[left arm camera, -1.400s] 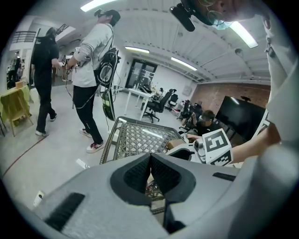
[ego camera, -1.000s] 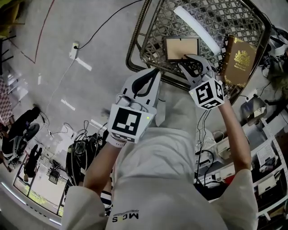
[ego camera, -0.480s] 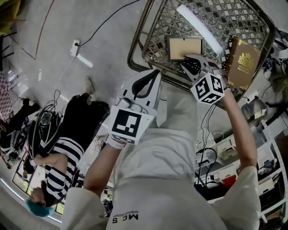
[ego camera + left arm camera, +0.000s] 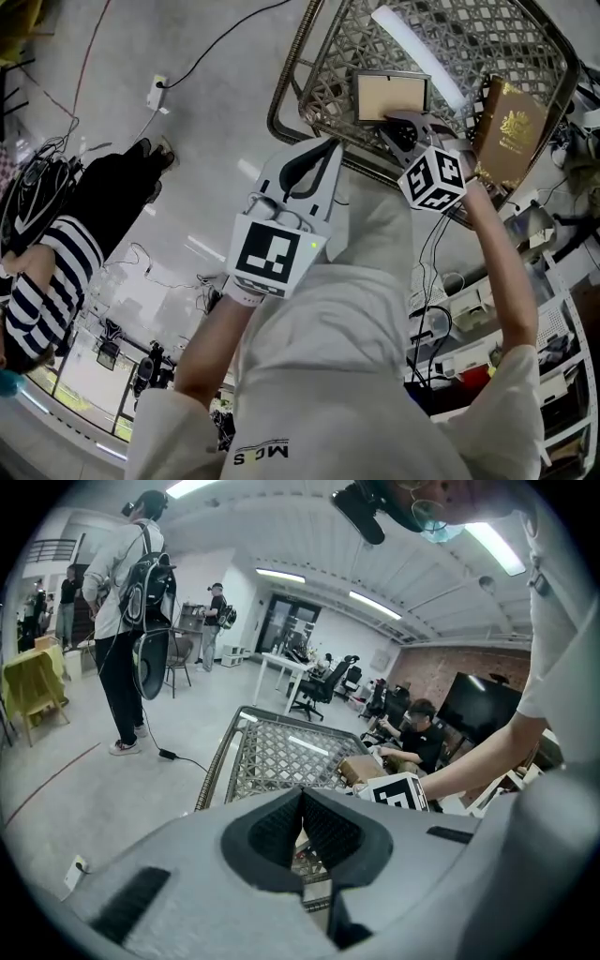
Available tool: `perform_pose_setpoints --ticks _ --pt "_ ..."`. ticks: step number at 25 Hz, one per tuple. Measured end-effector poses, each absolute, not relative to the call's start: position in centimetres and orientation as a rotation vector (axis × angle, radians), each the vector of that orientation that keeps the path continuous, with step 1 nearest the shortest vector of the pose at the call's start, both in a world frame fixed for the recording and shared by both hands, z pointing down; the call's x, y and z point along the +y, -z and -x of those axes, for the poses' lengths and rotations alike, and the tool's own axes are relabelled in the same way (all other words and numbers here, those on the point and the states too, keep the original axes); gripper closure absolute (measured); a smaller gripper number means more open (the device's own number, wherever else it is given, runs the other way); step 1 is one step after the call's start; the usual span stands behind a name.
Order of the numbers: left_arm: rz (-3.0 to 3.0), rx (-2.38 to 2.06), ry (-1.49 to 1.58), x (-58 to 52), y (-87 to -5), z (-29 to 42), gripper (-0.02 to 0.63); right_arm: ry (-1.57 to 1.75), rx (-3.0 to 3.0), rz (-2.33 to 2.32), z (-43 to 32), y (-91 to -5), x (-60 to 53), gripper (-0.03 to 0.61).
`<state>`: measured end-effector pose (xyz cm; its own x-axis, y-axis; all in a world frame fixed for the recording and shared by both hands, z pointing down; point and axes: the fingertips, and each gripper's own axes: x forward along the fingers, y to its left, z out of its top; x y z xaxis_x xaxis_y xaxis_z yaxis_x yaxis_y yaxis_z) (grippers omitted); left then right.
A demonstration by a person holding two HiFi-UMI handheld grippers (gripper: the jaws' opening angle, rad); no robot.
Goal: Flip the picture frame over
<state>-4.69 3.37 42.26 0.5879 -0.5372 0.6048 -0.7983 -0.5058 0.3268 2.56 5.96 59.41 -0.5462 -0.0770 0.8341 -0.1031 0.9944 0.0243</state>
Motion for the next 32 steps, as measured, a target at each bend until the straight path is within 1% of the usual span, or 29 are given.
perform_pose_setpoints --ticks 5,14,32 --pt "-2.214 -1.06 -0.576 3.3 -42.0 4.7 0.589 -0.068 -2.143 -0.122 -2.6 -59.6 6.5 0.512" --pt "-2.224 -1.054 -0.578 3.0 -42.5 4.8 0.589 -0.066 -2.132 -0.097 -2.5 -59.8 6.2 0.524" --pt "-2.215 -1.079 -0.569 2.5 -42.0 5.6 0.589 -0.325 -2.23 -0.181 -1.1 -57.0 5.4 0.528"
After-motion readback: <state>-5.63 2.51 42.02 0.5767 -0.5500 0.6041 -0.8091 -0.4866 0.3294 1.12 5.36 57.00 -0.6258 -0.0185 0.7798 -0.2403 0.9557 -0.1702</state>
